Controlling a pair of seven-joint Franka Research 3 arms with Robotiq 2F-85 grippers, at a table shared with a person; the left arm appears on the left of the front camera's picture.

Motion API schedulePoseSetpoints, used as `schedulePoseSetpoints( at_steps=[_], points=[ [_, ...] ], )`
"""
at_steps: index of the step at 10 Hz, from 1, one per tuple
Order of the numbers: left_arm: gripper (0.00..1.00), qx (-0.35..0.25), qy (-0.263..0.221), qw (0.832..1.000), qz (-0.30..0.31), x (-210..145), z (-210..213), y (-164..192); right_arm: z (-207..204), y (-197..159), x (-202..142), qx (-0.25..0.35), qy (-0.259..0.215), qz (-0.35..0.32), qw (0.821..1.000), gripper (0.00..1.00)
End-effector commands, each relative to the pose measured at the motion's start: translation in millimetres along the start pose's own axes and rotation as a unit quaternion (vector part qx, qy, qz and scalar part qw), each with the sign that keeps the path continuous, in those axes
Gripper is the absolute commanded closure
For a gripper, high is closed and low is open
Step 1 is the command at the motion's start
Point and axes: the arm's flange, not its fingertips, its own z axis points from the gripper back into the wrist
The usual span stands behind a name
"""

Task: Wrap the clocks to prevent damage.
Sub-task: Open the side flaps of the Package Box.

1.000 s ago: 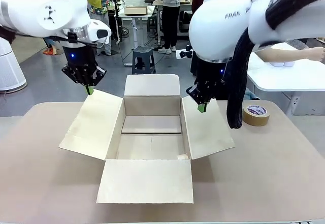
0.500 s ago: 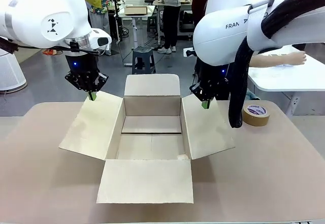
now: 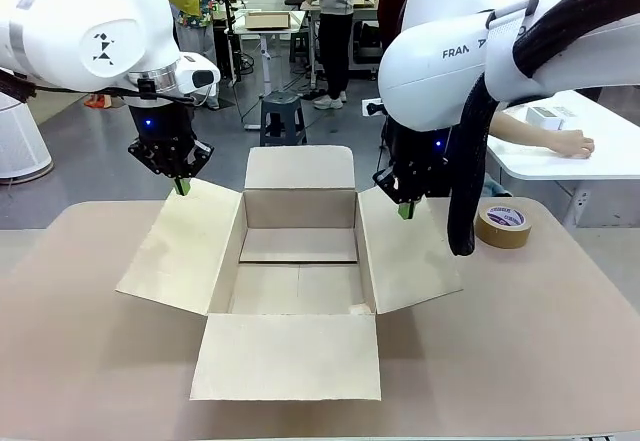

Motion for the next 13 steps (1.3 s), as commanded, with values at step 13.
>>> schedulePoseSetpoints(
  at_steps=[13],
  points=[
    [1.0, 0.009, 0.038, 0.998, 0.049, -9.0, -100.7, 16.9, -117.1, -18.6, -9.6, -0.026, 0.011, -0.145, 0.989, 0.99]
  ],
)
